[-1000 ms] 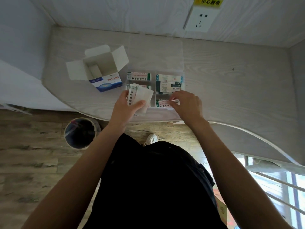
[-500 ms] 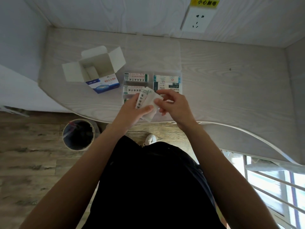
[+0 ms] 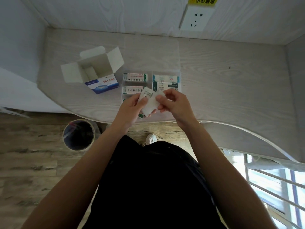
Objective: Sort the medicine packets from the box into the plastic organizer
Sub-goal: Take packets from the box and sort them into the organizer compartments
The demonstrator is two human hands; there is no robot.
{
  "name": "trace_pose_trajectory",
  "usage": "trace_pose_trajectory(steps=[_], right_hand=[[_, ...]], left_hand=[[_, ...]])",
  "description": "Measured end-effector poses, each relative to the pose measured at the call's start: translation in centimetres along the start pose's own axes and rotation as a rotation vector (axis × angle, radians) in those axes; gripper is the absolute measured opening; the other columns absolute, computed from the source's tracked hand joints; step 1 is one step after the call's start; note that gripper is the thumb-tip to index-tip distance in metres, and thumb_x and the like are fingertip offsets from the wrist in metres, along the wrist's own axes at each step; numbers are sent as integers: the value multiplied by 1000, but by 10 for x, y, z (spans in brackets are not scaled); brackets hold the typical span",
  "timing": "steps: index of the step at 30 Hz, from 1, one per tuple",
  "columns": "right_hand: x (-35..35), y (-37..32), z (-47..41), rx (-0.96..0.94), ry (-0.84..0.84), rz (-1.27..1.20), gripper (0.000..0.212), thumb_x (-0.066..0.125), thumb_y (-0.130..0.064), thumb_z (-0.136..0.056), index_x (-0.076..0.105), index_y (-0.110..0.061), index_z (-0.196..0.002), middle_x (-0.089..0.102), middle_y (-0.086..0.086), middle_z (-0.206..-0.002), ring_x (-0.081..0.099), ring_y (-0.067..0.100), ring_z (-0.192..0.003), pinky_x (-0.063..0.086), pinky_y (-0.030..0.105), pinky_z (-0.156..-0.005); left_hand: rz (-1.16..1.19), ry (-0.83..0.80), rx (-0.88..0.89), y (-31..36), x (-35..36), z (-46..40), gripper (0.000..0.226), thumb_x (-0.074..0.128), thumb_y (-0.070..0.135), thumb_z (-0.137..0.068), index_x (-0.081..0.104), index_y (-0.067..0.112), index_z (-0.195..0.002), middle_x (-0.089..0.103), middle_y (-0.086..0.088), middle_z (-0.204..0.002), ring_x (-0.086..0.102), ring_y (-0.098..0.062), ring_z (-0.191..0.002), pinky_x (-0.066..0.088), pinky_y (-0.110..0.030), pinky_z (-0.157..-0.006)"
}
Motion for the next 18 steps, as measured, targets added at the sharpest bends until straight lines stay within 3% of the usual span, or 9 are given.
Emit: trace_pose_trajectory(steps=[4,6,8,11,13,16,18], right_hand=[[-23,-11,0,-99,44,-4,14,62,-5,-87,63,-11,-99,66,9,-93,66,13,-66,56,25,-65],[-38,-14,2,-116,63,-71,9,60,-15,-88,67,-9,-90,68,7,-89,67,16,-72,55,26,-71],[-51,-15,3,-116,91,-81,20,59,-27,-86,67,-9,-83,69,6,-81,67,18,-74,55,26,-75],[-56,-18,-2,-171,54,175,6,69,-11,-82,66,-16,-81,69,4,-85,69,17,-78,55,26,-75],[-50,-18,-9,-229,-18,350,21,71,-5,-80,62,-23,-85,67,6,-98,68,20,-90,57,30,-77],[-38,-20,-13,-358,-77,619,19,69,-6,-82,62,-16,-96,59,5,-111,61,17,-102,55,27,-83],[-31,-21,-15,-442,-86,759,16,68,-7,-83,66,-12,-97,61,4,-108,58,12,-100,51,24,-86]], left_hand=[[7,71,-11,-8,-14,-4,11,50,18,-95,60,21,-100,69,2,-92,69,-13,-77,57,-31,-69],[18,82,-3,-10,-21,-5,16,52,17,-95,59,14,-109,70,1,-93,69,-10,-76,56,-25,-64],[13,109,3,-11,-28,-5,22,54,17,-93,58,9,-113,69,0,-91,69,-7,-74,55,-22,-61],[17,132,-3,-12,-32,-3,18,58,15,-91,59,12,-109,69,-2,-90,69,-7,-73,56,-20,-60],[18,135,-4,-12,-32,-2,15,59,14,-90,59,13,-104,69,-5,-89,68,-9,-72,56,-21,-60],[30,138,-7,-11,-31,-2,15,60,13,-89,59,11,-104,69,-6,-86,68,-8,-69,55,-20,-58],[42,134,-6,-10,-29,-2,12,60,12,-89,59,13,-101,68,-6,-85,68,-8,-67,55,-22,-58]])
Point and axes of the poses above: each hand's wrist, its own z-axis away from the middle knuckle, its own x-axis out of the palm, y = z × x, the point moved 10 cm from there along -z, towards the middle knuckle
